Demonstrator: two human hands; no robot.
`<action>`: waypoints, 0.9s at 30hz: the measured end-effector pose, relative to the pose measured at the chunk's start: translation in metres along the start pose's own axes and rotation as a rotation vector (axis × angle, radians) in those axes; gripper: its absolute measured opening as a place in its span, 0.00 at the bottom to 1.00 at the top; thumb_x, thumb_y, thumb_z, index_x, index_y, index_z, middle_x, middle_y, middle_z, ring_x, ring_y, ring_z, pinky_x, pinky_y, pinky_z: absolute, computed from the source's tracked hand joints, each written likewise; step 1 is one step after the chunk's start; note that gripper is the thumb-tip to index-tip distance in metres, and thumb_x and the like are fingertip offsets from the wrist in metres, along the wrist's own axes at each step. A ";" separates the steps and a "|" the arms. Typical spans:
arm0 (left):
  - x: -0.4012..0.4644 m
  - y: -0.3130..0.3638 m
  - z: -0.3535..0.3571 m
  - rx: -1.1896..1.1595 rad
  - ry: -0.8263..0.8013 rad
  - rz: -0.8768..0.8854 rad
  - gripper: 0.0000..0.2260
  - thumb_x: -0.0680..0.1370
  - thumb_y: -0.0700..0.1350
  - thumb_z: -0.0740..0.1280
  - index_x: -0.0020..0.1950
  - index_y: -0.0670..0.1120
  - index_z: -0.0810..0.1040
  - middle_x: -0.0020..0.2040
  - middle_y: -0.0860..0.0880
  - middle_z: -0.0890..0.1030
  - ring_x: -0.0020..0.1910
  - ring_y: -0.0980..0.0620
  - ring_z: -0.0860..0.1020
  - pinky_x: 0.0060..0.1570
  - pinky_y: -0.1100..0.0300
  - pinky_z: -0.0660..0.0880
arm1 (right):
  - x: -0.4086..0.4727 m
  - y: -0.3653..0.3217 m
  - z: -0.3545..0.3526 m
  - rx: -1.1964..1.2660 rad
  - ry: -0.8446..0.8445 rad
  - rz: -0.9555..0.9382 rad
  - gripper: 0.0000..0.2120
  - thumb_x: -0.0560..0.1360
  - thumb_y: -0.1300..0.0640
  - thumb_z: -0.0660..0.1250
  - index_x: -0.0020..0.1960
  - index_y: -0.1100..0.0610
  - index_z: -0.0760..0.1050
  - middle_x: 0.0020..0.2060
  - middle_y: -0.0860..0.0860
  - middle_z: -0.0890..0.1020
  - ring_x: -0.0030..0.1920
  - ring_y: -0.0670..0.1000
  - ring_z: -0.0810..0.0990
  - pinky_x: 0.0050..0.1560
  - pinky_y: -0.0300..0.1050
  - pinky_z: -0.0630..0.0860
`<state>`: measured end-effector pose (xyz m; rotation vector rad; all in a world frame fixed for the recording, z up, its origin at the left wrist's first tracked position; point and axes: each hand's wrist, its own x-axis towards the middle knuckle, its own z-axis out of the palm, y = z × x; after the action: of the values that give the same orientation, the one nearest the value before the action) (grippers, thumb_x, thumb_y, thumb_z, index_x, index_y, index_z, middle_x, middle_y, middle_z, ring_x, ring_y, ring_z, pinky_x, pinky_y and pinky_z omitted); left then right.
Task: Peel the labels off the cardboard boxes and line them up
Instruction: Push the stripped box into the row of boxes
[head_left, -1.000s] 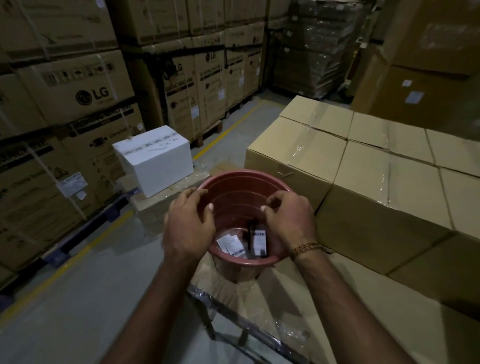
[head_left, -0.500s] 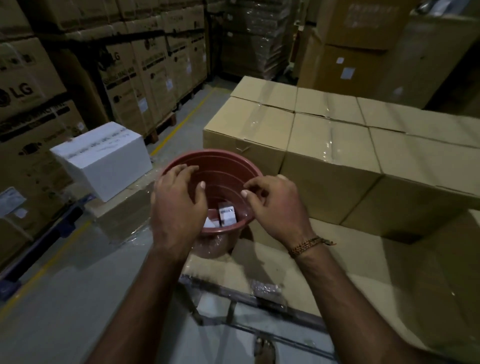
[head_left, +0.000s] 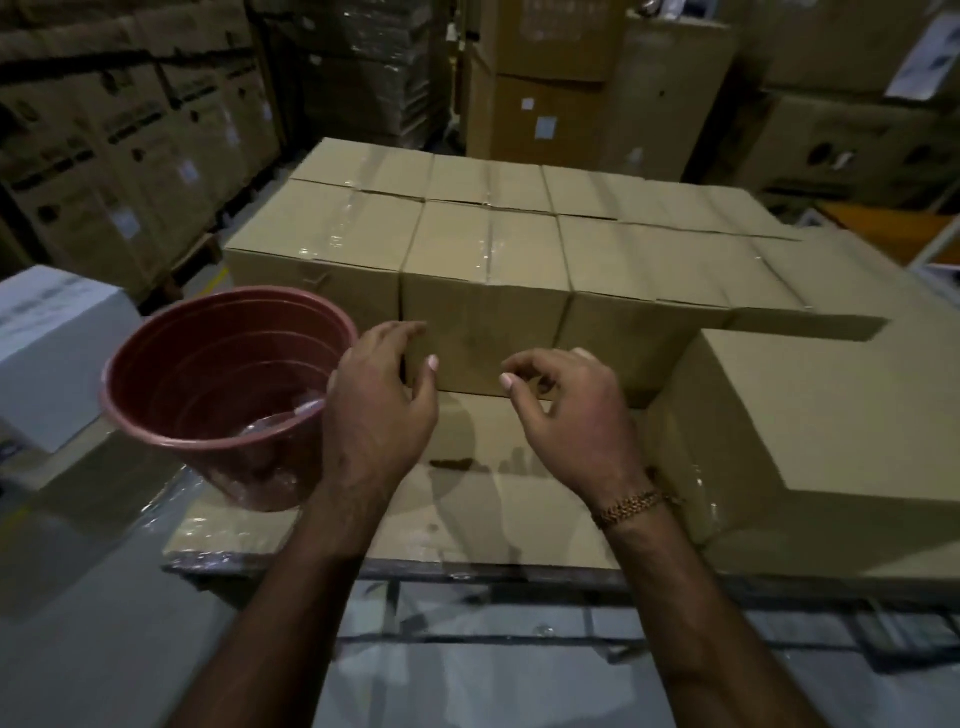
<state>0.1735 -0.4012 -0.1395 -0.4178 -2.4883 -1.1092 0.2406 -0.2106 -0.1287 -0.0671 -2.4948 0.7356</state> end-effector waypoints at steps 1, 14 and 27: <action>-0.004 0.012 0.011 -0.005 -0.014 0.004 0.17 0.81 0.49 0.68 0.71 0.51 0.78 0.67 0.52 0.79 0.66 0.51 0.77 0.64 0.43 0.76 | -0.006 0.011 -0.012 -0.012 0.006 0.013 0.06 0.82 0.50 0.70 0.57 0.47 0.85 0.47 0.38 0.82 0.49 0.41 0.77 0.47 0.43 0.79; -0.087 0.175 0.142 -0.066 -0.151 -0.005 0.17 0.83 0.53 0.67 0.72 0.54 0.76 0.69 0.55 0.78 0.67 0.54 0.75 0.65 0.44 0.77 | -0.091 0.171 -0.150 -0.479 -0.013 0.275 0.29 0.76 0.30 0.67 0.71 0.45 0.75 0.69 0.49 0.77 0.71 0.53 0.71 0.70 0.57 0.71; -0.092 0.201 0.178 -0.020 -0.215 0.000 0.18 0.82 0.54 0.67 0.73 0.56 0.75 0.71 0.56 0.77 0.69 0.53 0.75 0.66 0.45 0.76 | -0.096 0.208 -0.150 -0.577 -0.116 0.365 0.39 0.80 0.28 0.57 0.83 0.50 0.60 0.82 0.56 0.66 0.83 0.64 0.60 0.81 0.69 0.57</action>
<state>0.2989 -0.1471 -0.1616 -0.5704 -2.6630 -1.1440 0.3785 0.0213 -0.1757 -0.7173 -2.7612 0.1276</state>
